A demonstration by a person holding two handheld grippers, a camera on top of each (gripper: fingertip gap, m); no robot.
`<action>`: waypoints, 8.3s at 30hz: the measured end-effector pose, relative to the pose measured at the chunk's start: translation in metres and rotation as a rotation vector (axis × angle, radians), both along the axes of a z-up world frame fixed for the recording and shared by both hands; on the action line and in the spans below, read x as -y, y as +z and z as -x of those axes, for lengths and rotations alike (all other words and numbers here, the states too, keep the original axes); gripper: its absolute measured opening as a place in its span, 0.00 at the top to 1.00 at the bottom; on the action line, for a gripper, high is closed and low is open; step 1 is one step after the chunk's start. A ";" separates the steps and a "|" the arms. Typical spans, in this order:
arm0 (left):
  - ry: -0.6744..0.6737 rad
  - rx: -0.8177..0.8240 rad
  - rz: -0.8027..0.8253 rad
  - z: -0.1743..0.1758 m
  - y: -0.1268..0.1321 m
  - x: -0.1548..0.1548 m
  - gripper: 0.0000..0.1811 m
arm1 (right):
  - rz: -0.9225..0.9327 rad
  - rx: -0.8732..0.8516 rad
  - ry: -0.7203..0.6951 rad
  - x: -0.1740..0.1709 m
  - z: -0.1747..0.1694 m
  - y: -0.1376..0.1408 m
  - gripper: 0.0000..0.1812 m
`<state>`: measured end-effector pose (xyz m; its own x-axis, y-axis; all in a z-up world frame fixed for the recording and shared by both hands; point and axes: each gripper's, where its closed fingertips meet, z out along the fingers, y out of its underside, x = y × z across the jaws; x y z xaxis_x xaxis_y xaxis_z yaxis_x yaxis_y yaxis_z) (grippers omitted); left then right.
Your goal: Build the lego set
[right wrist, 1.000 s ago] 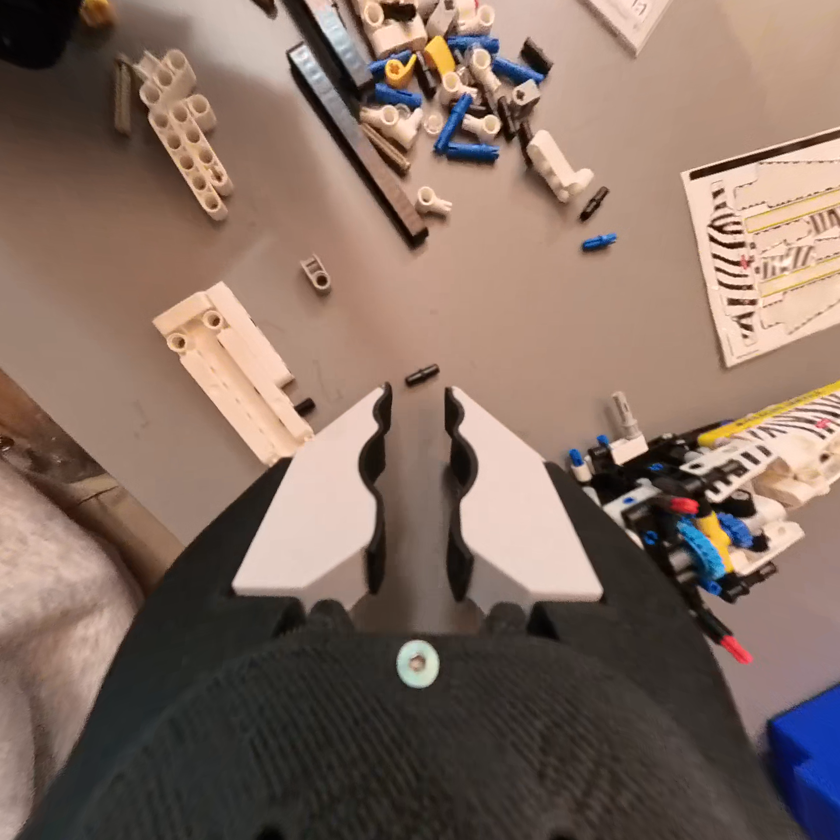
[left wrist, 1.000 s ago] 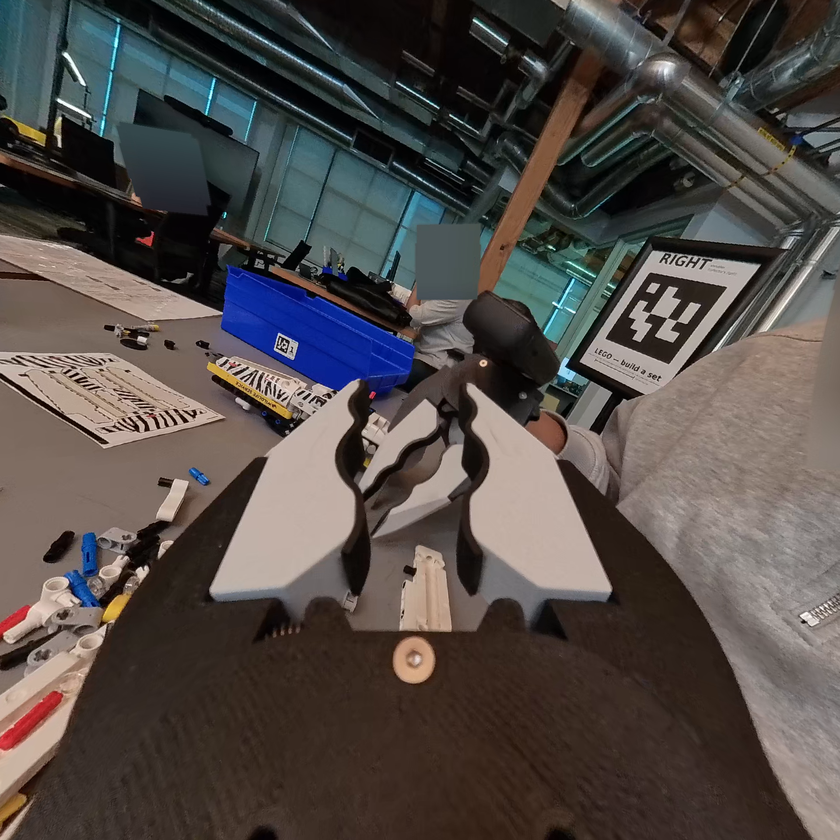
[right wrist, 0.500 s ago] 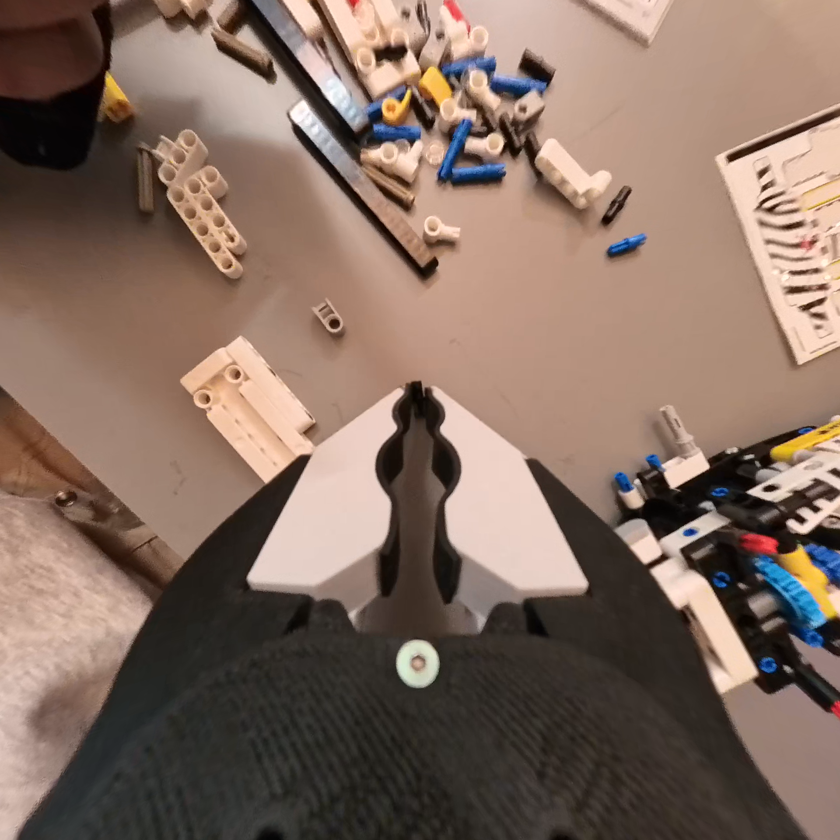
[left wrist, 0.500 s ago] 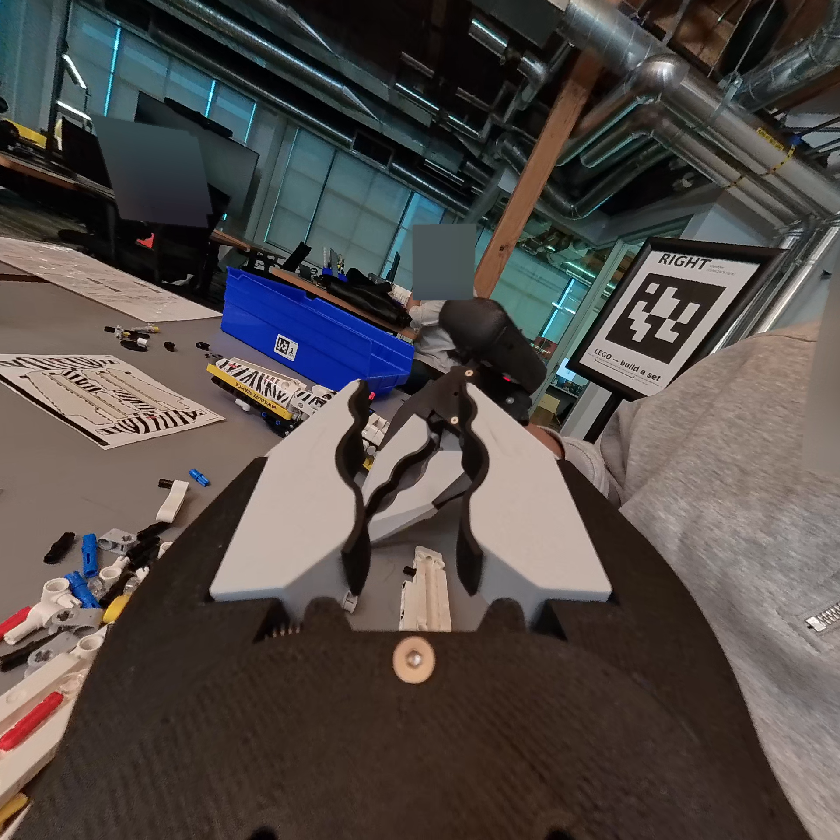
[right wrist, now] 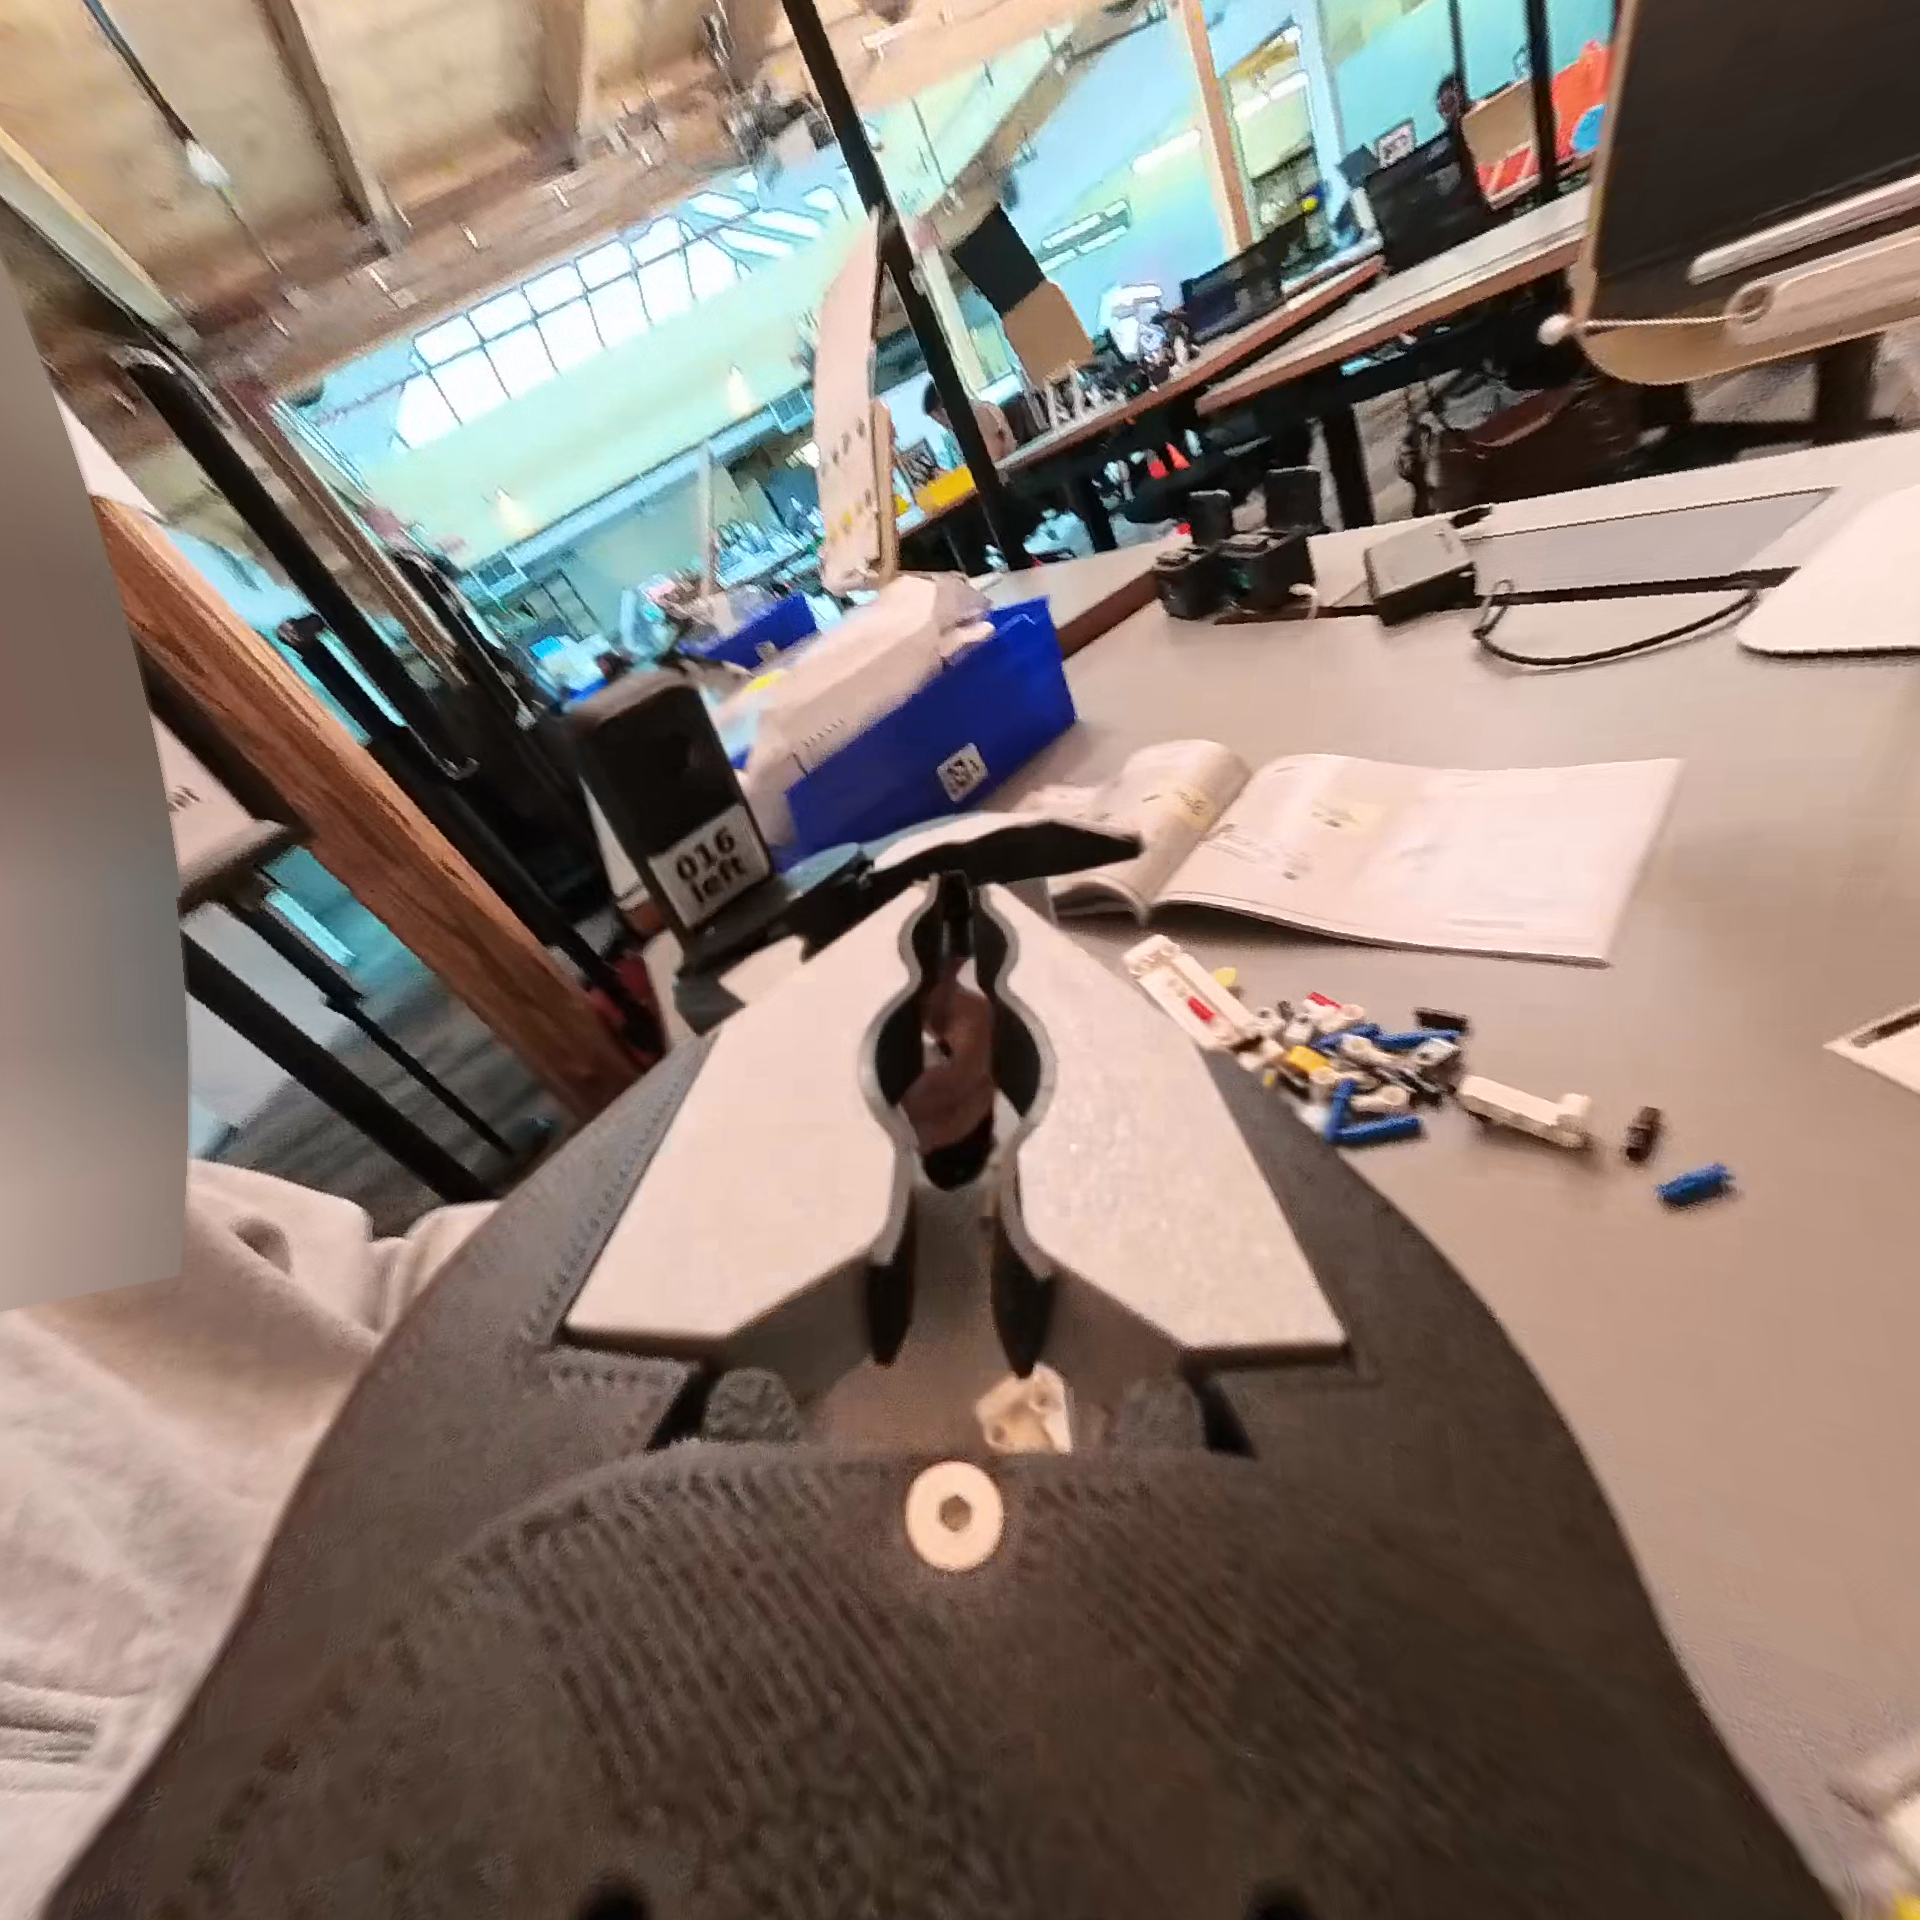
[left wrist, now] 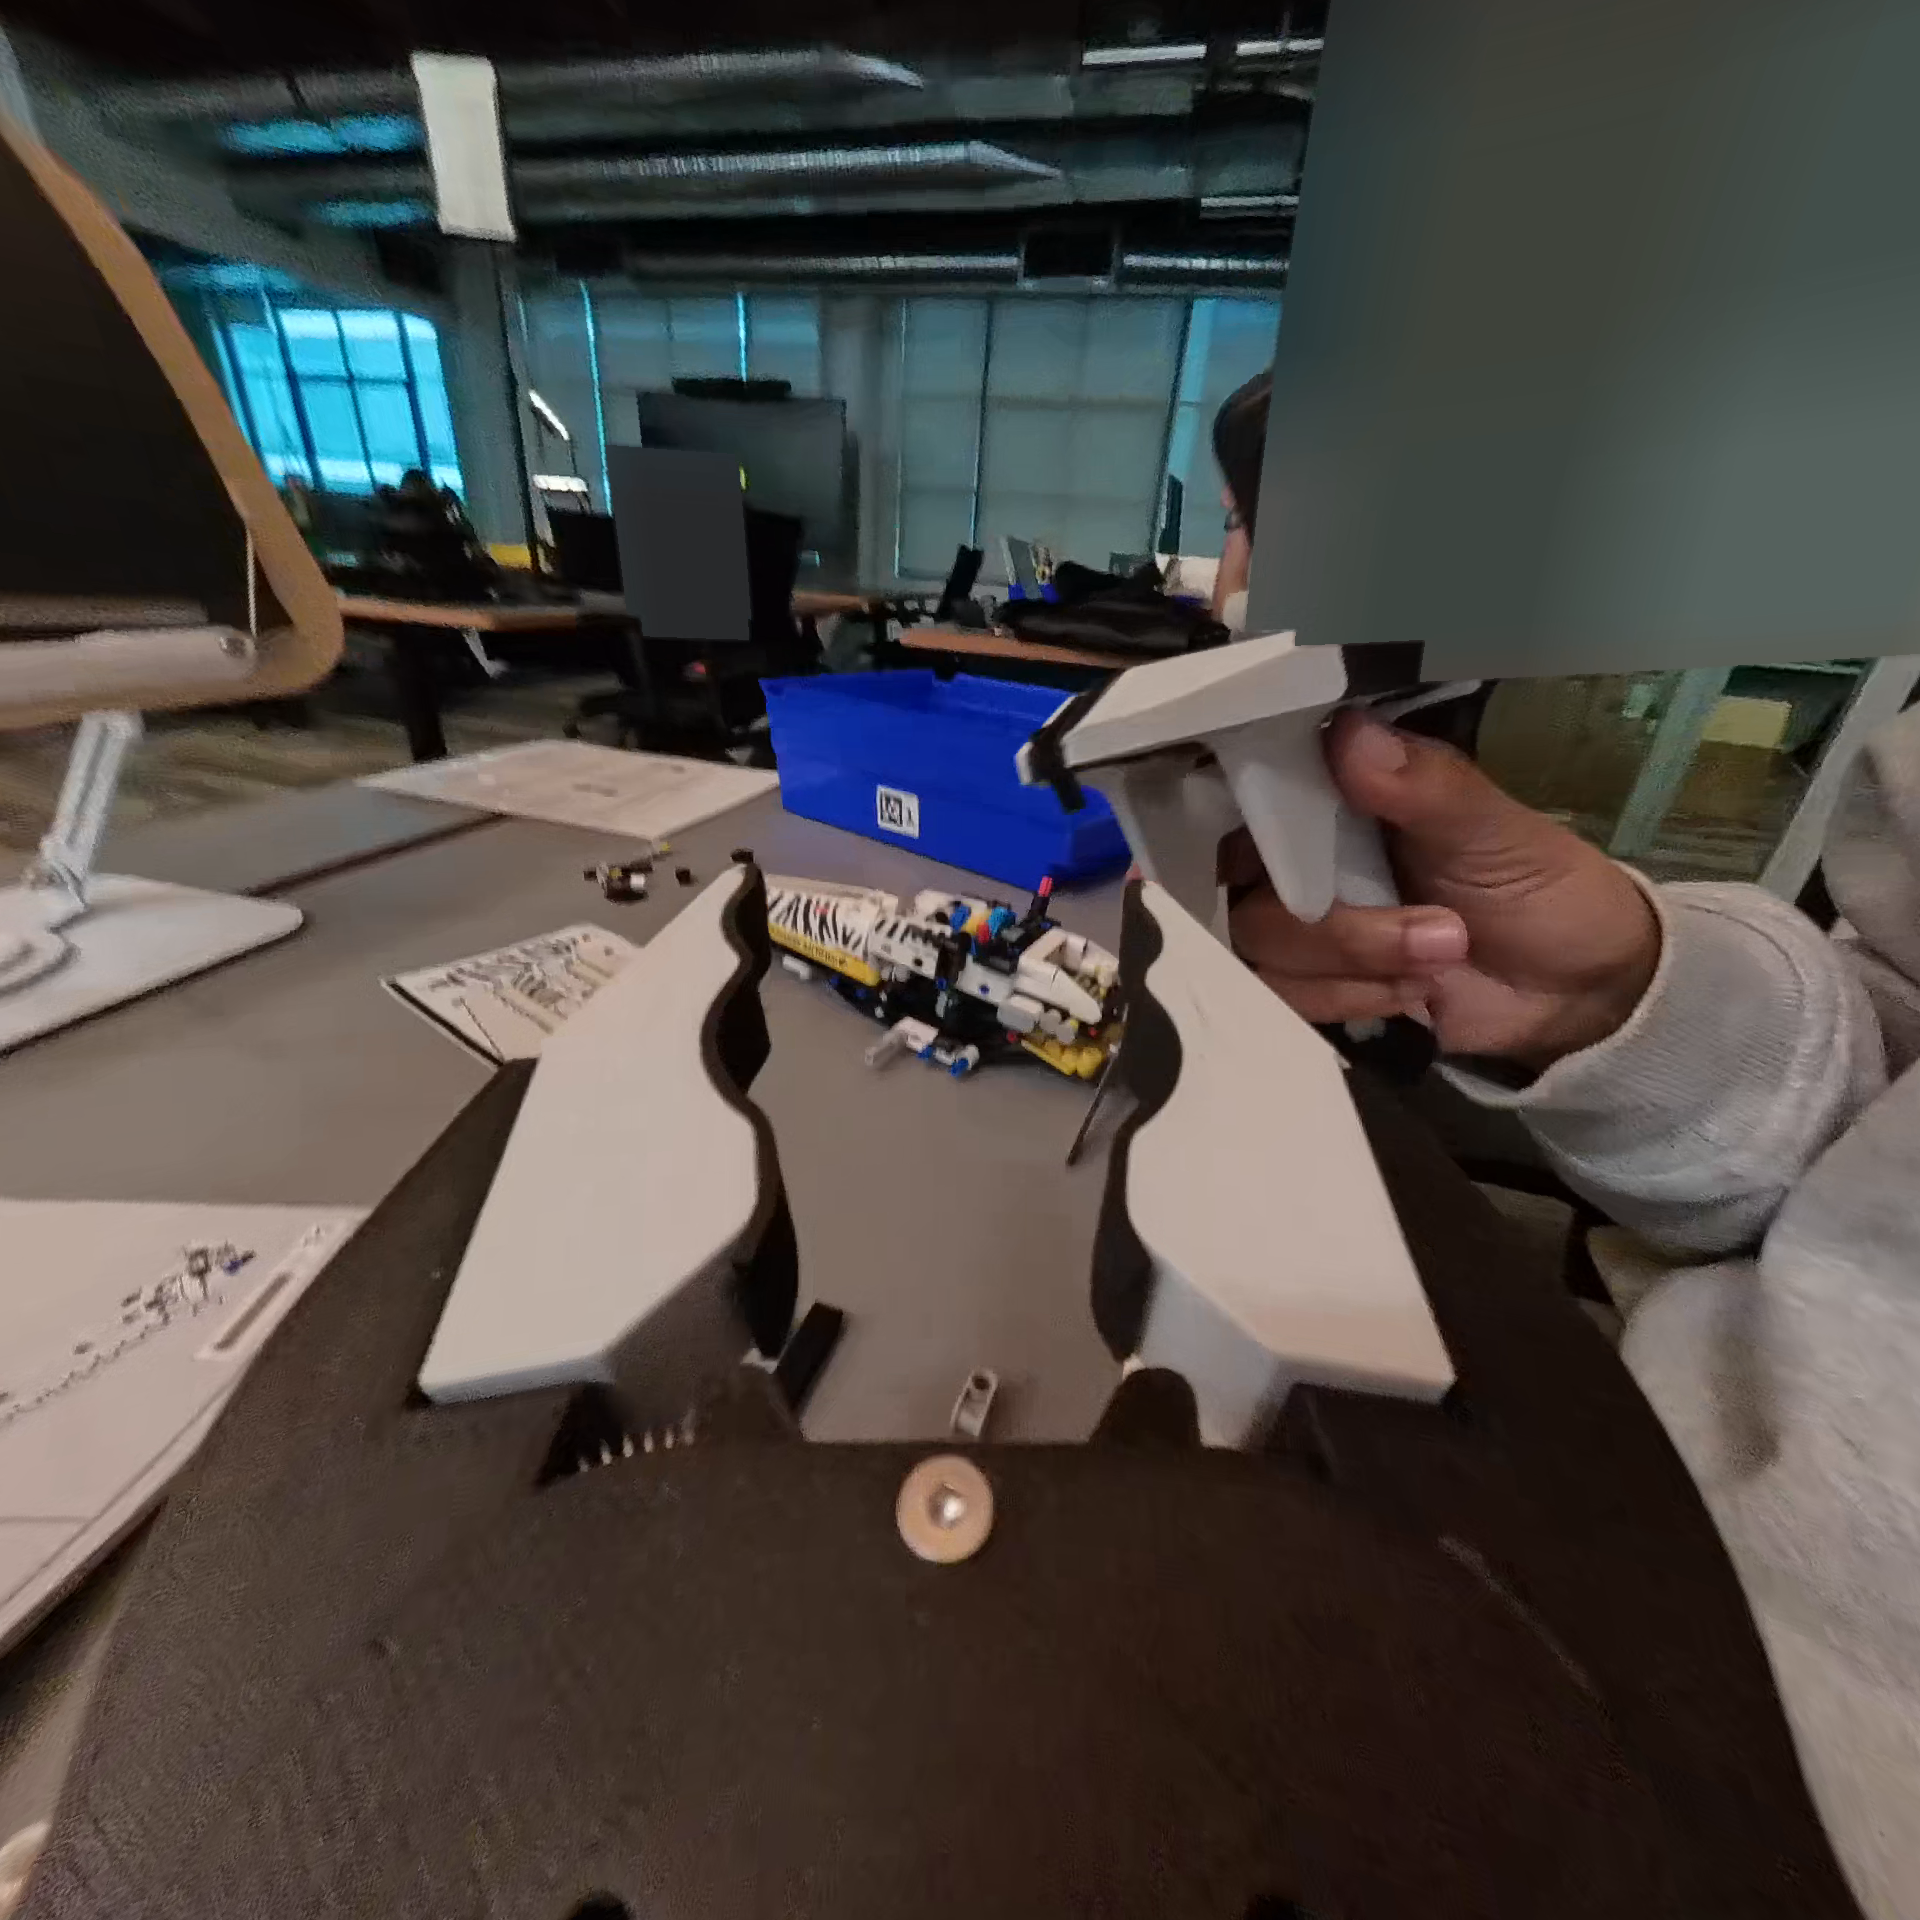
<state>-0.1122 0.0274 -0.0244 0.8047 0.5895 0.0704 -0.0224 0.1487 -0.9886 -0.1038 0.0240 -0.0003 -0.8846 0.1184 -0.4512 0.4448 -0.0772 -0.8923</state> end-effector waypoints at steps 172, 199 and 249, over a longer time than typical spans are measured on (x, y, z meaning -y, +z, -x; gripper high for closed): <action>-0.352 0.058 -0.403 -0.027 0.032 0.016 1.00 | 0.063 0.090 0.202 0.003 -0.010 0.005 0.93; -0.269 0.079 -0.246 -0.018 0.013 0.002 0.95 | -0.043 0.018 0.162 0.007 -0.010 -0.006 0.99; -0.038 0.062 -0.541 0.008 0.031 0.068 0.91 | -1.050 -0.086 0.170 0.003 -0.005 -0.151 0.99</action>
<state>-0.1198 -0.0410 0.0069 0.8092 0.4267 0.4038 0.0487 0.6362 -0.7700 -0.0984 0.0209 -0.1514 -0.9501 0.2838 -0.1299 0.3097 0.8058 -0.5047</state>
